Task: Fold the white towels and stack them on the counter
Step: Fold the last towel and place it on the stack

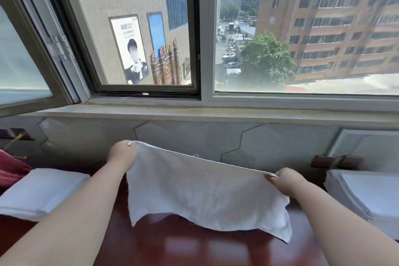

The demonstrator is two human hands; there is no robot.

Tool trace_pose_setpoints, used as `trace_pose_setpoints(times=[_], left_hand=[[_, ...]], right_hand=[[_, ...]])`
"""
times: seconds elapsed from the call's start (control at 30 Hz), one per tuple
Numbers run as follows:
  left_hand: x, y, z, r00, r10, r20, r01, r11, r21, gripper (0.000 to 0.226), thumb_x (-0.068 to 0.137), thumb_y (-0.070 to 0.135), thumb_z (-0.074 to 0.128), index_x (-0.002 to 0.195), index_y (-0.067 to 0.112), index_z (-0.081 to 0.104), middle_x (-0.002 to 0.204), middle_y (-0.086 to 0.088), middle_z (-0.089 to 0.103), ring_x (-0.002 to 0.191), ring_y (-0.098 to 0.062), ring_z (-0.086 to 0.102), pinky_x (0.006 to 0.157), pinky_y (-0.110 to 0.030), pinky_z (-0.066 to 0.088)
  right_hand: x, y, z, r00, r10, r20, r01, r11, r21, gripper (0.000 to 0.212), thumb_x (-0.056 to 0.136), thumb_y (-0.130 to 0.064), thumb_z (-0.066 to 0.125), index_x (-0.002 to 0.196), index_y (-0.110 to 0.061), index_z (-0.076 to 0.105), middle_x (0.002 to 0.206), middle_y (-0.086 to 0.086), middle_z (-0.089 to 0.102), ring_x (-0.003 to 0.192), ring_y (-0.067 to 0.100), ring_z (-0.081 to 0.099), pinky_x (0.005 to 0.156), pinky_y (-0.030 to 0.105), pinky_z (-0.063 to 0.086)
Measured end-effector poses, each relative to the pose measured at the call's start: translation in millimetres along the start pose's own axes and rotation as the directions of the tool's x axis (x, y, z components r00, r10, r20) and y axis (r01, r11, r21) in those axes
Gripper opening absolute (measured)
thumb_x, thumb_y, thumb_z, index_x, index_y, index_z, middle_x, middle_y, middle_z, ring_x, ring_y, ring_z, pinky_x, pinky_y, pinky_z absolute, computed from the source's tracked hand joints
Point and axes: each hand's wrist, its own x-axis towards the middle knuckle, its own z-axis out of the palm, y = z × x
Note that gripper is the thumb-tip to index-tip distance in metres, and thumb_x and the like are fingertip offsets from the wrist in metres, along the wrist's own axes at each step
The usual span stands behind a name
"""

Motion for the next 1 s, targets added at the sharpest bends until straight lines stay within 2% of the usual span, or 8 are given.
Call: trace_pose_setpoints(times=[0.13,0.3,0.43,0.5,0.6,0.7,0.87,1.0], left_hand=[[12.8,-18.8,-0.3,0.995,-0.104,0.013,0.104,0.992,-0.068,0.034,0.101,0.015,0.04,0.091,-0.002,0.067,0.103,-0.025,0.068,0.094,-0.041,0.059,0.081,-0.04,0.045],[21.7,-28.8,7.0,0.986,-0.165,0.035,0.169,0.975,-0.144,0.034,0.101,0.014,0.037,0.093,-0.002,0.067,0.101,-0.02,0.067,0.094,-0.039,0.058,0.081,-0.04,0.044],[8.0,9.6,29.8,0.979,0.121,0.162,-0.101,0.987,-0.128,0.033,0.1,0.012,0.041,0.079,0.011,0.066,0.088,-0.004,0.066,0.095,-0.031,0.059,0.076,-0.034,0.04],[-6.9,35.7,45.0,0.935,0.268,0.234,-0.217,0.951,-0.222,0.033,0.102,0.015,0.041,0.102,0.017,0.074,0.105,0.007,0.068,0.107,-0.016,0.059,0.089,-0.027,0.041],[-29.0,66.1,64.5,0.843,0.401,0.358,-0.285,0.899,-0.333,0.042,0.104,0.02,0.038,0.141,0.027,0.059,0.128,0.008,0.065,0.121,-0.007,0.056,0.105,-0.026,0.041],[-45.3,81.6,76.5,0.706,0.508,0.494,-0.315,0.849,-0.423,0.051,0.102,0.021,0.038,0.148,0.042,0.046,0.12,-0.005,0.069,0.093,-0.002,0.063,0.085,-0.021,0.047],[-45.0,83.0,75.7,0.626,0.54,0.563,-0.282,0.83,-0.481,0.033,0.093,0.031,0.045,0.112,0.032,0.072,0.064,0.023,0.061,0.056,0.006,0.05,0.057,-0.014,0.039],[-38.7,79.8,72.6,0.594,0.526,0.608,-0.265,0.842,-0.469,0.019,0.093,0.039,0.056,0.091,0.027,0.072,0.068,0.017,0.062,0.061,-0.002,0.05,0.06,-0.021,0.041]], right_hand=[[0.1,-19.1,8.8,0.994,0.108,0.003,-0.108,0.993,-0.046,0.054,0.102,-0.061,0.033,0.094,-0.017,0.064,0.089,0.002,0.064,0.097,0.029,0.064,0.091,0.038,0.053],[-4.6,-53.0,2.2,0.971,0.221,-0.091,-0.221,0.975,0.005,0.051,0.103,-0.06,0.023,0.089,-0.021,0.054,0.084,-0.002,0.059,0.086,0.027,0.058,0.076,0.035,0.046],[0.8,-98.0,0.9,0.991,0.128,-0.046,-0.109,0.95,0.293,0.052,0.105,-0.045,0.037,0.074,-0.009,0.057,0.071,0.004,0.056,0.072,0.027,0.054,0.063,0.032,0.039],[-3.9,-127.5,1.3,0.998,0.066,0.019,-0.066,0.853,0.517,0.042,0.101,-0.045,0.048,0.076,-0.014,0.06,0.07,0.003,0.054,0.067,0.023,0.051,0.063,0.031,0.037],[-16.1,-168.9,1.4,0.993,-0.109,0.038,0.063,0.785,0.616,0.04,0.1,-0.048,0.053,0.069,-0.023,0.048,0.06,-0.006,0.042,0.054,0.013,0.039,0.053,0.028,0.029],[-25.9,-198.2,-1.1,0.957,-0.289,0.032,0.213,0.772,0.599,0.036,0.1,-0.04,0.053,0.069,-0.025,0.045,0.056,-0.011,0.034,0.049,0.01,0.028,0.046,0.027,0.021],[-32.6,-208.3,-10.1,0.916,-0.4,0.021,0.313,0.747,0.586,0.025,0.101,-0.035,0.057,0.079,-0.022,0.061,0.059,-0.01,0.039,0.053,0.011,0.031,0.045,0.022,0.023],[-29.5,-198.1,-12.0,0.901,-0.431,0.053,0.301,0.708,0.639,0.029,0.101,-0.036,0.061,0.089,-0.01,0.066,0.071,-0.001,0.047,0.059,0.014,0.035,0.048,0.024,0.025]])
